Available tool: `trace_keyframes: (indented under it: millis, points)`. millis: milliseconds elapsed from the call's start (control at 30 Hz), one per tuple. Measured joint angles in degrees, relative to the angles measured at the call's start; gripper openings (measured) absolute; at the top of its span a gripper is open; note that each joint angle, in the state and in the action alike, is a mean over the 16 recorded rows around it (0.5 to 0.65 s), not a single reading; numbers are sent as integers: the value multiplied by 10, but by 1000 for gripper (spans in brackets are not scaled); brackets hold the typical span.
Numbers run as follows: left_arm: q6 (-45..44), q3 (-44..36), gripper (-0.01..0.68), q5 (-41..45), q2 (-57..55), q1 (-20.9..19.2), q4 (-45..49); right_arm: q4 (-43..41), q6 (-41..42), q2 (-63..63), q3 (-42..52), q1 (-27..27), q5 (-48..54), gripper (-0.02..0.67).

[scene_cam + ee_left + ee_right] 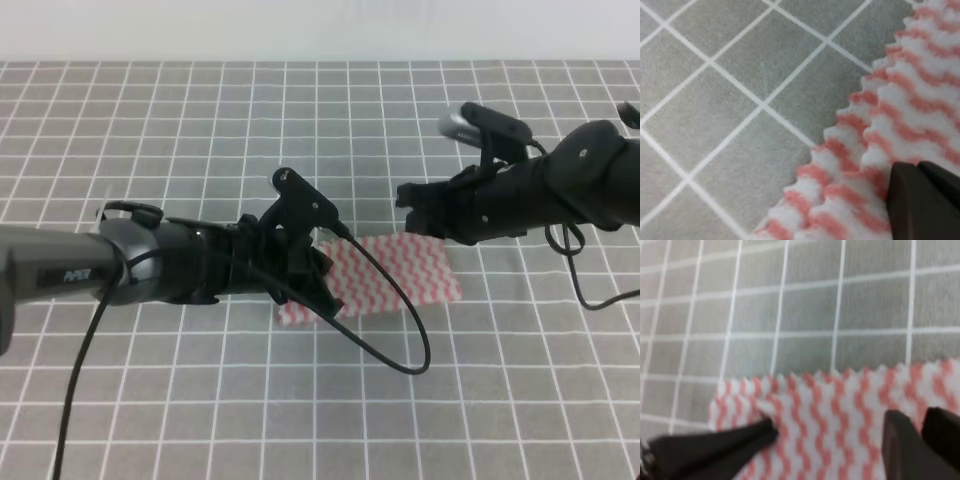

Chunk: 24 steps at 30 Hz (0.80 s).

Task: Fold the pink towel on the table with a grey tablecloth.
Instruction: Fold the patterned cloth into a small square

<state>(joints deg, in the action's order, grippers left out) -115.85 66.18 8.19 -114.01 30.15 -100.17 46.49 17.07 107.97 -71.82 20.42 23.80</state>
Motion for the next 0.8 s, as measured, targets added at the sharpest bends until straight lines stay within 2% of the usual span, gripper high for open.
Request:
trace_keyframes:
  millis: [300, 500, 800]
  points:
    - [79, -4, 0, -8, 42, 0, 6, -48, -2, 0, -4, 0, 82, -4]
    - [185, -7, 0, 36, 56, 0, 55, -77, -10, 5, -3, 0, 109, -14]
    - [354, -8, 0, 127, 54, 0, 187, -97, -25, 29, -3, 0, 119, -15]
